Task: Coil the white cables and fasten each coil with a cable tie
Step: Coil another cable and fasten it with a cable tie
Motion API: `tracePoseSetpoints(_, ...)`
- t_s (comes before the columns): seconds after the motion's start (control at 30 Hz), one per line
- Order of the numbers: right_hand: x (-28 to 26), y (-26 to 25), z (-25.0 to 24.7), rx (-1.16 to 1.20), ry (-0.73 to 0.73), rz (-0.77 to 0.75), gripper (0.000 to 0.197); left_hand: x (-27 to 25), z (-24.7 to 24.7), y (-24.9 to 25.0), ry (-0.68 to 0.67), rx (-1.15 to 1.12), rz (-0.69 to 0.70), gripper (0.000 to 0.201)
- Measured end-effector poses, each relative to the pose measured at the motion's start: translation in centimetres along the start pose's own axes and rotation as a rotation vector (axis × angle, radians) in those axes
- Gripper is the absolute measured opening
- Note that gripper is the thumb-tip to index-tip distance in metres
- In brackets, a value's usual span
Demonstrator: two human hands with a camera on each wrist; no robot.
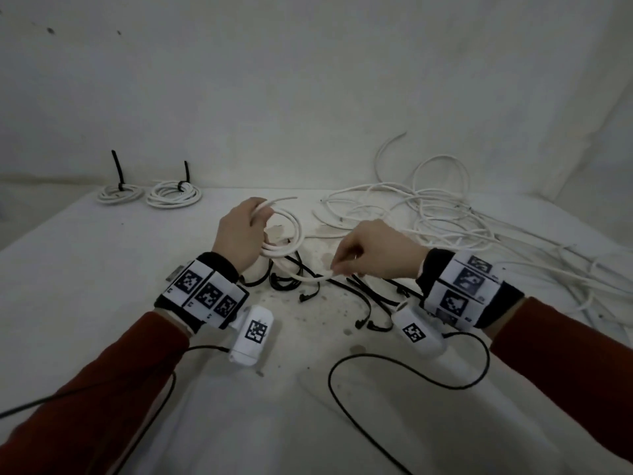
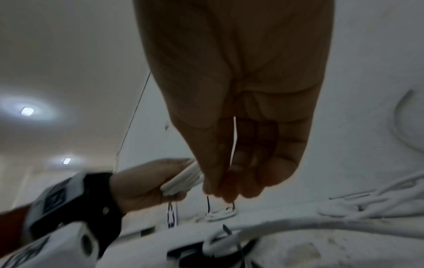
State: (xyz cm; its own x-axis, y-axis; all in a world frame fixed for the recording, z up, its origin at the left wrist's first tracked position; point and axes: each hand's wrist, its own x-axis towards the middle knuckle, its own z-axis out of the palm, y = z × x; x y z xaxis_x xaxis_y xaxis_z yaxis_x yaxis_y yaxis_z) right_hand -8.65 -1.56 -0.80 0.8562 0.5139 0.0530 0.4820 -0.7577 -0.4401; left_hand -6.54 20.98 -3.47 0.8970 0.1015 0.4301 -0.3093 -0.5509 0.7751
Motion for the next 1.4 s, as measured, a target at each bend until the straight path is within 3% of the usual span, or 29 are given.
tracePoseSetpoints(0.23, 2.1, -3.0, 3.9, -0.353, -0.304, -0.073, 0.036, -0.5, 0.3, -0.4, -0.035, 0.083, 0.023, 0.021)
tracePoseSetpoints(0.33, 2.9, -3.7, 4.7, -0.456, -0.297, -0.095, 0.029, -0.6, 0.0, -0.2, -0.028, 0.063, 0.092, 0.016)
tracePoseSetpoints(0.47, 2.3, -3.9, 4.1, -0.394, -0.298, -0.124, 0.024, -0.2, -0.9, -0.3, 0.004, 0.066, 0.194, 0.013)
tracePoseSetpoints(0.57, 0.9, -4.2, 1.6, -0.169, -0.258, -0.102, 0.016, 0.2, -1.5, -0.4, 0.046, 0.101, 0.255, 0.018)
tracePoseSetpoints(0.8, -2.9, -5.3, -5.0, 0.547, -0.007, -0.091, 0.009, 1.0, -1.2, 0.0, 0.109, 0.16, 0.312, 0.025)
tracePoseSetpoints(0.9, -3.0, -5.3, -5.3, 0.717, 0.069, -0.107, 0.009, 1.2, -0.6, 0.8, 0.092, 0.181, 0.354, 0.024)
tracePoseSetpoints(1.17, -0.8, -3.7, -2.6, 0.779, 0.258, -0.103, 0.006, 0.6, 0.1, 3.3, 0.064, 0.163, 0.47, 0.032)
tracePoseSetpoints(1.27, -0.1, -3.2, -1.6, 0.589, 0.413, -0.198, 0.005, 0.2, 0.1, 4.0, 0.036, 0.165, 0.524, 0.036)
tracePoseSetpoints(1.4, 0.5, -2.4, -1.0, 0.209, 0.743, -0.376, 0.016, -0.6, 0.2, 4.5, 0.024, 0.168, 0.566, 0.041)
